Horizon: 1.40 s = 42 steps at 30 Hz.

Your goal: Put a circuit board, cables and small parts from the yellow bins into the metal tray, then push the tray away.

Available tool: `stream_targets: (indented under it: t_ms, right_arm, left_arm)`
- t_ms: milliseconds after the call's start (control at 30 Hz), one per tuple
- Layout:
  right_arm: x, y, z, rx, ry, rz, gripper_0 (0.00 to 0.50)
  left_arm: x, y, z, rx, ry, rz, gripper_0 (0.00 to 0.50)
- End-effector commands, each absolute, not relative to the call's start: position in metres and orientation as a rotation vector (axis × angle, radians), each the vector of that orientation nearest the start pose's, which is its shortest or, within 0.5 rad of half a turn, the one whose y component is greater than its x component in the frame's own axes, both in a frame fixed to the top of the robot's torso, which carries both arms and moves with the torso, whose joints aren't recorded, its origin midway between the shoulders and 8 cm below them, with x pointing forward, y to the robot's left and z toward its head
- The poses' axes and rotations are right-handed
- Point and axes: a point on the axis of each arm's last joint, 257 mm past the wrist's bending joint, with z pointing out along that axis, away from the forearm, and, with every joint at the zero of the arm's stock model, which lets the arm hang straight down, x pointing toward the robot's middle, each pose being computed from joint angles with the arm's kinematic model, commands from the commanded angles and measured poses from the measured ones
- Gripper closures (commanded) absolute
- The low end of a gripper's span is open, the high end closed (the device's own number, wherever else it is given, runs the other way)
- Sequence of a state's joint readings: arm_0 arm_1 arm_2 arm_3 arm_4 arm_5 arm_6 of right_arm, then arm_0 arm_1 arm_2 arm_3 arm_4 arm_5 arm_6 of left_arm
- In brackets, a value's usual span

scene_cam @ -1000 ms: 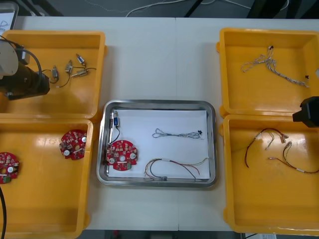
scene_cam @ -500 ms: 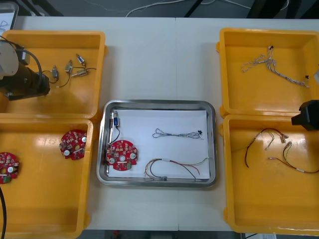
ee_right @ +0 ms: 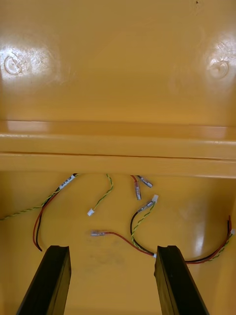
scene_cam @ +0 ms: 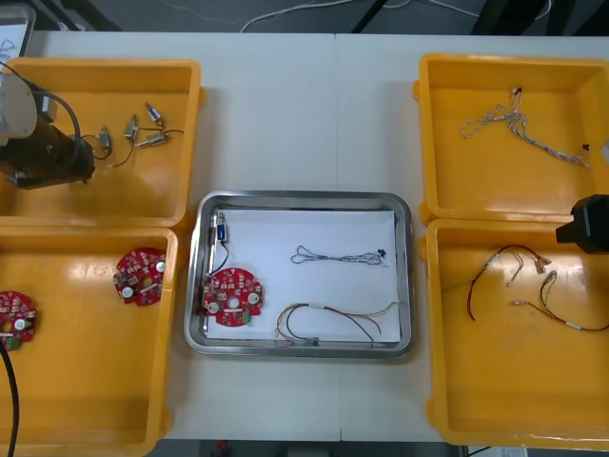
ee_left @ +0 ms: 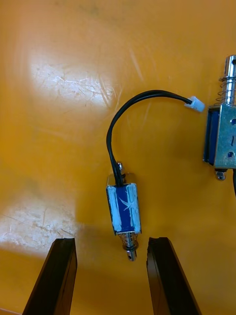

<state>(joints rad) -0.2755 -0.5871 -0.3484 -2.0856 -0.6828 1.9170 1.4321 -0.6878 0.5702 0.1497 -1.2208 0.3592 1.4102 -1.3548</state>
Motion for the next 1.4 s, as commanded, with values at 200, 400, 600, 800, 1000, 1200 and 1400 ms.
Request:
stream_targets:
  t_ms: [200, 400, 600, 800, 1000, 1200, 1400]
  right_arm:
    - [0.406, -0.358, -0.173, 0.057, 2.632, 0.049, 0.000]
    - [0.400, -0.355, -0.183, 0.078, 2.657, 0.061, 0.000]
    - [0.397, -0.354, -0.187, 0.097, 2.668, 0.075, 0.000]
    - [0.395, -0.353, -0.190, 0.105, 2.676, 0.078, 0.000]
    - [0.395, -0.354, -0.190, 0.111, 2.677, 0.079, 0.000]
    - [0.395, -0.354, -0.190, 0.111, 2.677, 0.079, 0.000]
    - [0.395, -0.354, -0.190, 0.113, 2.677, 0.080, 0.000]
  left_arm:
    - [0.599, 0.407, -0.173, -0.388, 2.475, 0.049, 0.083]
    - [0.605, 0.410, -0.175, -0.411, 2.465, 0.045, 0.082]
    - [0.614, 0.415, -0.179, -0.419, 2.449, 0.044, 0.081]
    - [0.616, 0.415, -0.177, -0.421, 2.448, 0.046, 0.083]
    - [0.617, 0.416, -0.178, -0.429, 2.457, 0.045, 0.157]
    - [0.620, 0.416, -0.179, -0.429, 2.451, 0.039, 0.463]
    - [0.618, 0.413, -0.180, -0.424, 2.464, 0.030, 0.500]
